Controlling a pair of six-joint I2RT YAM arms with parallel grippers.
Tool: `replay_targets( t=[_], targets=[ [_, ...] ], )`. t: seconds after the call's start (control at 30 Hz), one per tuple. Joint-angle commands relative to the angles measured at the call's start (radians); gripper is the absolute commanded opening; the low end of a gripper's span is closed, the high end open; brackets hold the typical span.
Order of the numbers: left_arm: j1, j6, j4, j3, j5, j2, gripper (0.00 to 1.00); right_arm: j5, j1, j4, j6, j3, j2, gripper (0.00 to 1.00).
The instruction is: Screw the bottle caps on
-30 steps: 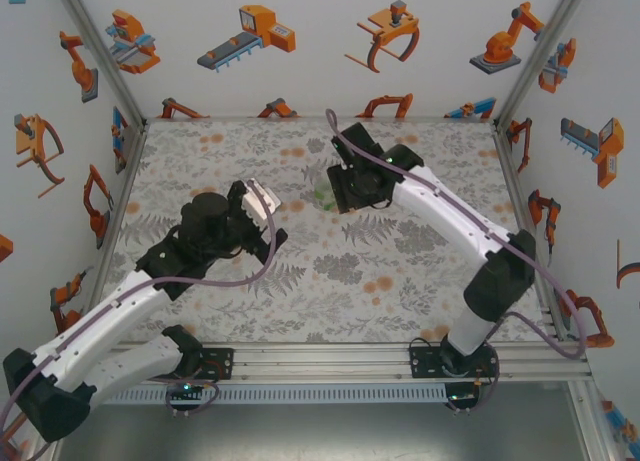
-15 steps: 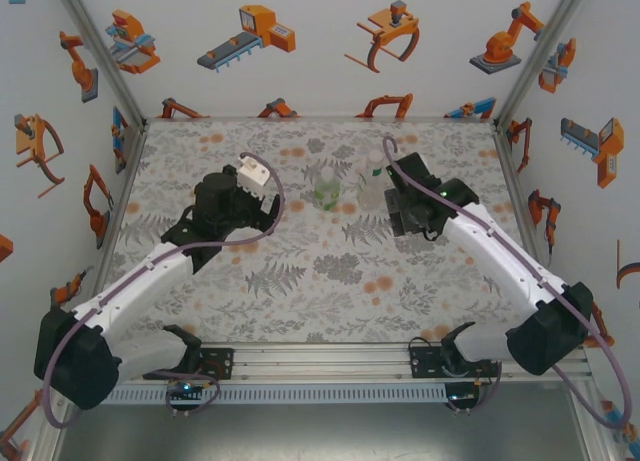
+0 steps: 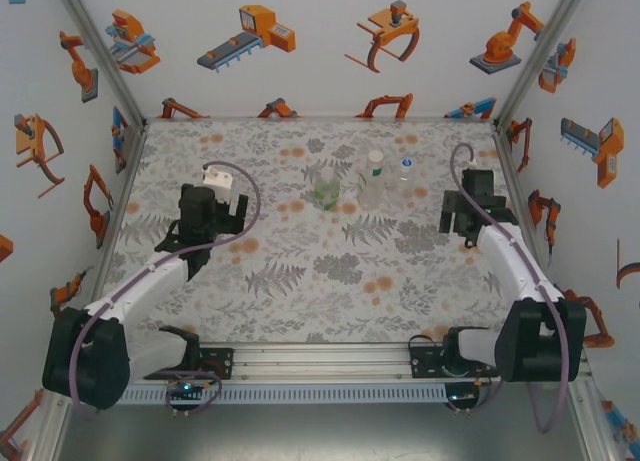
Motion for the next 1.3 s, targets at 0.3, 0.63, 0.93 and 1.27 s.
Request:
replay_targets(
  t=[0.3, 0.63, 0.93, 1.27],
  targets=[
    [0.169, 0.04, 0.411, -0.118, 0.208, 0.161, 0.97, -0.137, -0.018, 0.843, -0.054, -0.251, 0.124, 0.83],
    [0.236, -0.053, 0.332, -0.091, 0.222, 0.199, 0.97, -0.241, -0.018, 0.923, -0.079, -0.283, 0.115, 0.81],
    [0.259, -0.059, 0.506, -0.158, 0.24, 0.263, 0.97, -0.21, -0.019, 1.0, -0.077, -0.384, 0.115, 0.8],
    [0.316, -0.092, 0.853, -0.278, 0.339, 0.392, 0.97, -0.216, -0.023, 1.235, -0.073, -0.446, 0.281, 0.8]
  ],
)
